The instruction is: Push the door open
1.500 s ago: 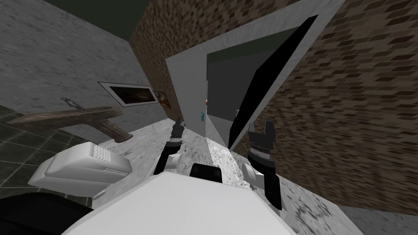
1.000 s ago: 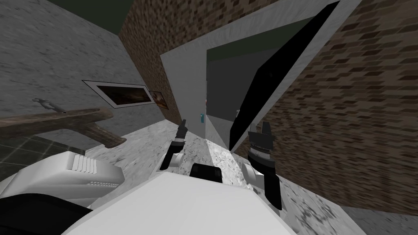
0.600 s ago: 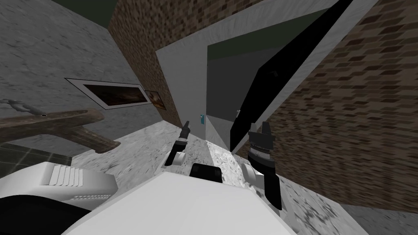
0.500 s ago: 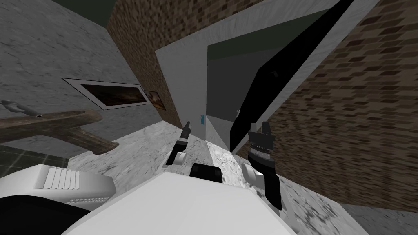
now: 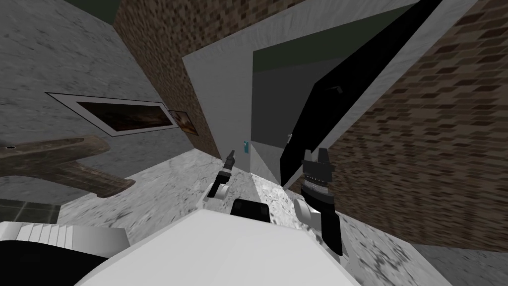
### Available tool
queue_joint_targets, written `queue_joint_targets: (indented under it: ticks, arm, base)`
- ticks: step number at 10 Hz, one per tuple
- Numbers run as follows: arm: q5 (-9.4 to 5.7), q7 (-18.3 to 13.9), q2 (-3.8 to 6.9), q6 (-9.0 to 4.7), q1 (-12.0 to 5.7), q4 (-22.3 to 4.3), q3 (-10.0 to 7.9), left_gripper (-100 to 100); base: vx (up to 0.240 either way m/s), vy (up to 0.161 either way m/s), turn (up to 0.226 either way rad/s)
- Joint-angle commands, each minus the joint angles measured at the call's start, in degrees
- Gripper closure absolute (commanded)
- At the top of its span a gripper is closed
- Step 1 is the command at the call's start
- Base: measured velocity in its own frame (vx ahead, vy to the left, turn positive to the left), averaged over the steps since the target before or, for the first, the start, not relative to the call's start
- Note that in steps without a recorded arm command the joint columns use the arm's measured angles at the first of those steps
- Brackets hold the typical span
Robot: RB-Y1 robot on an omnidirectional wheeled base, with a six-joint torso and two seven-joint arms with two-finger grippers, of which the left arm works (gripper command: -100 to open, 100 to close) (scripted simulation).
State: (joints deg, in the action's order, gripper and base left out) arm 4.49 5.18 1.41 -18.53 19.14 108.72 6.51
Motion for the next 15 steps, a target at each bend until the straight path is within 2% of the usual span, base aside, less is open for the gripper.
queue_joint_targets:
  ticks: [1,3,4,8,15]
  arm:
    - [-0.29,-0.51,0.18,0.41,-1.22,-2.59,0.31,-100]
    - [-0.61,-1.04,0.25,0.72,-2.62,-5.59,0.73,-100]
    - [-0.61,-1.04,0.25,0.72,-2.62,-5.75,0.73,-100]
    - [-1.24,-2.08,0.15,1.32,-5.38,-11.95,1.57,-100]
    - [-2.19,-3.66,-0.77,2.23,-9.55,-21.36,2.83,-100]
  base:
    - [0.086,0.107,-0.059]
    - [0.090,0.099,-0.064]
    - [0.070,0.065,-0.025]
    - [0.072,0.083,-0.062]
    - [0.086,0.096,-0.055]
